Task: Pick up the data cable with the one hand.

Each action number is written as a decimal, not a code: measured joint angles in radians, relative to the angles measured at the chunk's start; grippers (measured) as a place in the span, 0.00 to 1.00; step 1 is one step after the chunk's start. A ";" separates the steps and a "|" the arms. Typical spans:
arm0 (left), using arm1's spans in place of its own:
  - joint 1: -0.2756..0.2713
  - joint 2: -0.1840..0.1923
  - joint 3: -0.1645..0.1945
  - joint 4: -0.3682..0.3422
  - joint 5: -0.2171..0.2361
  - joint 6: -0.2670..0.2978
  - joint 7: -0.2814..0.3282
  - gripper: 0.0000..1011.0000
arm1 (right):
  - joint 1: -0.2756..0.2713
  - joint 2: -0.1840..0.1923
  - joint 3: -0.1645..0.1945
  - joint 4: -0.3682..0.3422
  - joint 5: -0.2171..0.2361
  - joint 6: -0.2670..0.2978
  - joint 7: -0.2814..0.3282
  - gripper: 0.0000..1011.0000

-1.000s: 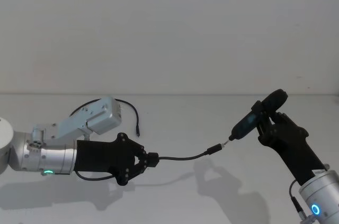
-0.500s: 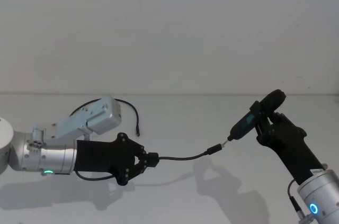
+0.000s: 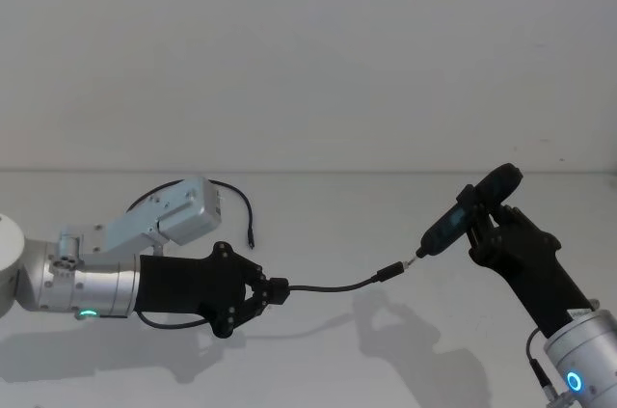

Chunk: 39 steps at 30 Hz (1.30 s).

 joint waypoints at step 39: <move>0.000 0.000 0.000 0.000 0.000 0.000 0.000 0.04 | -0.006 0.003 -0.001 -0.011 0.002 0.002 -0.003 0.26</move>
